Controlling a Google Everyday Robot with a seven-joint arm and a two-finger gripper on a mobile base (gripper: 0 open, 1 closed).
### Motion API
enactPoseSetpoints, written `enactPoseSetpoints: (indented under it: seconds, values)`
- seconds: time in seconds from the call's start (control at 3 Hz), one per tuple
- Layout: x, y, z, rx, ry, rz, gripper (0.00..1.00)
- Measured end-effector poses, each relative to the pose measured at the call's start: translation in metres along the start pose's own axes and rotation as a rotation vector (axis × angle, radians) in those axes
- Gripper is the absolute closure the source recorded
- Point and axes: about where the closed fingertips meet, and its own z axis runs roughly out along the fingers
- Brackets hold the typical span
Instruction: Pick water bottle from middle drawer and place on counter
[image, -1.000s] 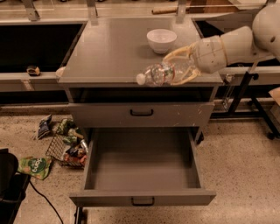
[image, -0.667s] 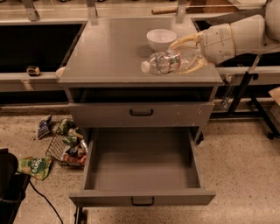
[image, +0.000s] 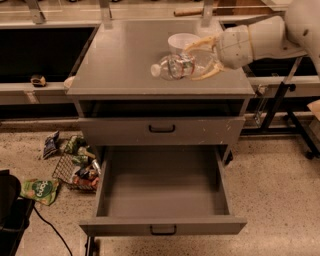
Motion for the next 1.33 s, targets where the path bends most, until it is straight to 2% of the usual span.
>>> enactPoseSetpoints:
  seconds: [0.33,0.67,1.0,1.33]
  values:
    - [0.01,-0.037,0.026,0.044,0.007,0.069,1.0]
    - [0.022,-0.061,0.048,0.086,0.052,0.197,1.0]
    - [0.022,-0.064,0.051,0.095,0.047,0.26,1.0]
    - [0.022,-0.064,0.052,0.093,0.046,0.256,1.0]
